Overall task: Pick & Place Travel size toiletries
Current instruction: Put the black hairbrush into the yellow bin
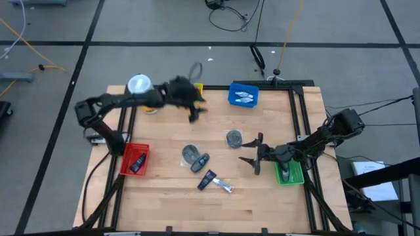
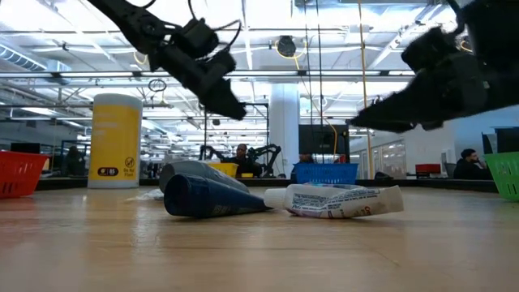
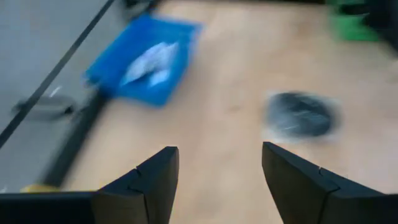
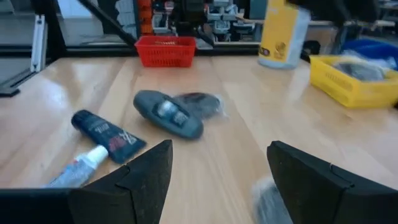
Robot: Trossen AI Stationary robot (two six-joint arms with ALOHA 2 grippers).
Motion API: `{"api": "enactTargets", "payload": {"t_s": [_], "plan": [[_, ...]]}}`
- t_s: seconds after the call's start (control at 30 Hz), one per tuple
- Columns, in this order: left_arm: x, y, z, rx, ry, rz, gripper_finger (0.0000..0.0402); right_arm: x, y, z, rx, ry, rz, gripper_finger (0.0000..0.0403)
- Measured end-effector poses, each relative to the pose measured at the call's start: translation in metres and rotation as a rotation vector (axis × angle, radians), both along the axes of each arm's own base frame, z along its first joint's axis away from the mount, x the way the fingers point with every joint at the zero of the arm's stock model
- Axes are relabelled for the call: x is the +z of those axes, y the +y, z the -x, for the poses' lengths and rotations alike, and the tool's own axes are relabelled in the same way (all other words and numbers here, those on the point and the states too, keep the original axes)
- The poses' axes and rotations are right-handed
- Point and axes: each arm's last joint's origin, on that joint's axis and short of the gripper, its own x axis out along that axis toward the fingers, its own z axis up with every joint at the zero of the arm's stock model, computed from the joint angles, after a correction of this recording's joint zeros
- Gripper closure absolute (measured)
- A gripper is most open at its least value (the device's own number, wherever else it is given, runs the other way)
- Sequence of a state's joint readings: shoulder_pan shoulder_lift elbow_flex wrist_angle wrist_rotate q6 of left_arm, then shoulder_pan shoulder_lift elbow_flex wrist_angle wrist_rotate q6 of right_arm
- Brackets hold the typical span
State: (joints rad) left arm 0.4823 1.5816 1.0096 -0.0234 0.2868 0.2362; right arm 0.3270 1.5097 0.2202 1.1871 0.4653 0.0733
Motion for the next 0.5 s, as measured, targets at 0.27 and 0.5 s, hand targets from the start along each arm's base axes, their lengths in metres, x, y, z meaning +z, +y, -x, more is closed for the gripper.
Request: {"api": "enactTargets", "payload": {"t_s": [0.27, 0.5], "plan": [[-0.038, -0.082, -0.030, -0.070, -0.118, 0.019, 0.0215, 0.002, -0.011, -0.047, 0.024, 0.426, 0.155, 0.0148], [-0.062, -0.103, -0.045, -0.069, -0.108, 0.020, 0.0238, 0.003, -0.046, -0.058, 0.059, 0.610, 0.241, 0.0128]]}}
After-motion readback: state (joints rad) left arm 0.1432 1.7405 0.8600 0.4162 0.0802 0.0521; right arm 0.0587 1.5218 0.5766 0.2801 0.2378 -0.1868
